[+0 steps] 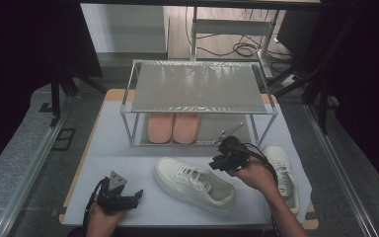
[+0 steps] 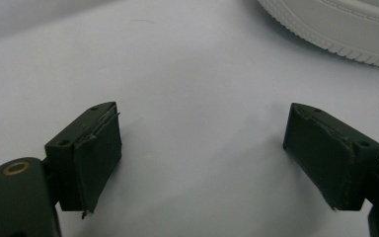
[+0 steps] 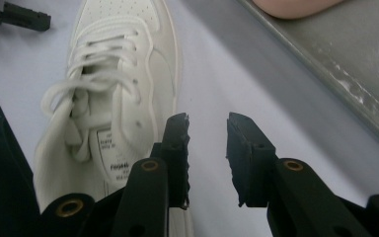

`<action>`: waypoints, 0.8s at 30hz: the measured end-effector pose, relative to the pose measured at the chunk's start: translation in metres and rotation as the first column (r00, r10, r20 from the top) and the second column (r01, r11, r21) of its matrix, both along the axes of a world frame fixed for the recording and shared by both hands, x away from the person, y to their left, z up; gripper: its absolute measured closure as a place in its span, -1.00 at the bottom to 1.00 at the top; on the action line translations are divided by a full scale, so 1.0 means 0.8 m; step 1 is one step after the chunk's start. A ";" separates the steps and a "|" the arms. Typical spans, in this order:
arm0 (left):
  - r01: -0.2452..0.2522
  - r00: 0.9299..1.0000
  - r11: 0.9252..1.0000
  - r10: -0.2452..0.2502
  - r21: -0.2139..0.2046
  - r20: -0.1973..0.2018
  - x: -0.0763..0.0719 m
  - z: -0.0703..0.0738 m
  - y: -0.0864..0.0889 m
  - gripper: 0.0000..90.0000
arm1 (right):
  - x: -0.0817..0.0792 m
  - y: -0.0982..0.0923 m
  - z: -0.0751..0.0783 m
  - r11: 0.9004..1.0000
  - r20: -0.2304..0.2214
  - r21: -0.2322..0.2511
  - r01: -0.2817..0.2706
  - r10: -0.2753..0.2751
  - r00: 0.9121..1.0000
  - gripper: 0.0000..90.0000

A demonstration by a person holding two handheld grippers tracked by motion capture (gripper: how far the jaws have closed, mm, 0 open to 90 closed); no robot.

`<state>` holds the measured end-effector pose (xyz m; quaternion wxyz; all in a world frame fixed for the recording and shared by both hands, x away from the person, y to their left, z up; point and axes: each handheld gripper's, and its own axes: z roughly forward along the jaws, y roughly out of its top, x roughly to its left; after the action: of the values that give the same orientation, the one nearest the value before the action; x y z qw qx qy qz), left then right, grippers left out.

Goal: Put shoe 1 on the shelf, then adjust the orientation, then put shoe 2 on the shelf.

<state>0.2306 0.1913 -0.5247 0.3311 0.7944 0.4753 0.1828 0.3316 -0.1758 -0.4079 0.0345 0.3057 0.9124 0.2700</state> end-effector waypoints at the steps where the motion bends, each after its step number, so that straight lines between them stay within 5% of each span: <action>1: 0.000 1.000 1.000 0.000 0.001 0.001 0.000 0.000 0.000 -0.67 | -0.002 -0.002 0.000 1.000 0.001 0.002 0.002 -0.002 1.000 0.55; 13: -0.006 1.000 1.000 0.006 -0.006 0.004 0.000 0.000 -0.001 -0.67 | -0.037 -0.021 0.001 0.999 -0.018 0.002 -0.044 0.044 0.999 0.48; 24: -0.003 1.000 1.000 0.003 -0.002 0.000 0.000 0.000 0.000 -0.67 | -0.031 -0.014 -0.026 0.996 -0.057 -0.043 -0.076 0.073 0.996 0.36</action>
<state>0.2304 0.1910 -0.5248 0.3316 0.7935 0.4764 0.1829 0.3068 -0.1869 -0.4290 0.0059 0.2781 0.9296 0.2418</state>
